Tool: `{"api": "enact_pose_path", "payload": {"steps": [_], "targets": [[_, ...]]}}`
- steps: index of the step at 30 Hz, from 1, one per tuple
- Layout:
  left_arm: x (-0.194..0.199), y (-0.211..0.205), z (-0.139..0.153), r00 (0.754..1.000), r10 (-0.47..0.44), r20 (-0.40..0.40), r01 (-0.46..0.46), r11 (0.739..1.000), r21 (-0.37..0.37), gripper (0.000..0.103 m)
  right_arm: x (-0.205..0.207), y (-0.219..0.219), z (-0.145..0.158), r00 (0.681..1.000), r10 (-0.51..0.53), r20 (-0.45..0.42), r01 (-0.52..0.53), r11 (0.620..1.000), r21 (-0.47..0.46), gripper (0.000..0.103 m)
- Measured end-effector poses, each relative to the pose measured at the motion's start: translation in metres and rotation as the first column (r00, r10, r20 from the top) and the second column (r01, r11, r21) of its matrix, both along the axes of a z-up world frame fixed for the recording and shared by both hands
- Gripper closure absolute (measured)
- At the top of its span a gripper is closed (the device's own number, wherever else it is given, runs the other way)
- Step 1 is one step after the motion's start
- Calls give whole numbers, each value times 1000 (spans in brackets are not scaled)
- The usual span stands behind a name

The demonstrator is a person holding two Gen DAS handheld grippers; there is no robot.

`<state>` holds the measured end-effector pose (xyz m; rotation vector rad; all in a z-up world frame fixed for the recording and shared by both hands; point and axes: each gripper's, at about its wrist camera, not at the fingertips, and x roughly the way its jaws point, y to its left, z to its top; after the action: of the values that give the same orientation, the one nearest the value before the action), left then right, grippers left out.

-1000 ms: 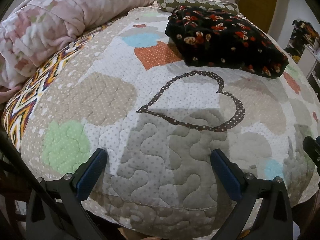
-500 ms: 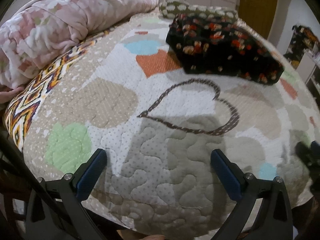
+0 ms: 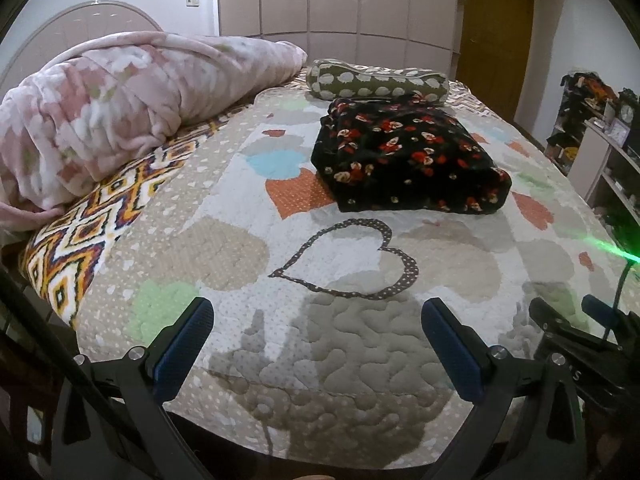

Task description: Fold large clothes

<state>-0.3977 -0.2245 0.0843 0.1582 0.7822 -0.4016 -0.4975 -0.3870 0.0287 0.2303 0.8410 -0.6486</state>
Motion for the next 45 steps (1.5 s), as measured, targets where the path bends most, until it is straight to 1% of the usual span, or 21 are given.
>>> {"api": "enact_pose_path", "payload": {"steps": [1, 3, 6, 13, 19, 25, 30, 37, 45], "targets": [[0, 0, -1, 1000, -2, -3, 2, 1000, 2, 0, 0, 0, 0, 1000, -5, -5, 5, 1000, -10, 16], [-1, -1, -2, 1000, -6, -11, 6, 1000, 4, 0, 1, 1, 2, 1000, -16, -13, 15, 999, -39, 12], [-1, -1, -5, 999, -13, -29, 14, 1000, 0, 0, 2, 2, 4, 1000, -22, -16, 21, 998, -66, 10], [-1, -3, -11, 998, -28, -55, 28, 1000, 1, 0, 2, 2, 6, 998, -59, -10, 58, 993, -104, 7], [-1, -3, -11, 998, -29, -57, 29, 1000, 2, 0, 2, -3, 2, 996, -91, -21, 89, 993, -81, 7], [-1, -4, -11, 998, -31, -61, 31, 1000, 0, 0, 3, 0, 2, 997, -70, -28, 67, 995, -74, 7], [0, -4, -14, 997, -33, -75, 33, 999, 0, 0, 1, -2, 1, 996, -81, -27, 79, 995, -58, 7], [-2, -6, -15, 996, -49, -76, 50, 999, 5, 0, 1, -1, 2, 997, -78, -18, 76, 995, -61, 7], [-1, -5, -16, 995, -42, -89, 42, 999, 3, 0, 2, 3, 3, 997, -73, -17, 71, 995, -65, 7]]}}
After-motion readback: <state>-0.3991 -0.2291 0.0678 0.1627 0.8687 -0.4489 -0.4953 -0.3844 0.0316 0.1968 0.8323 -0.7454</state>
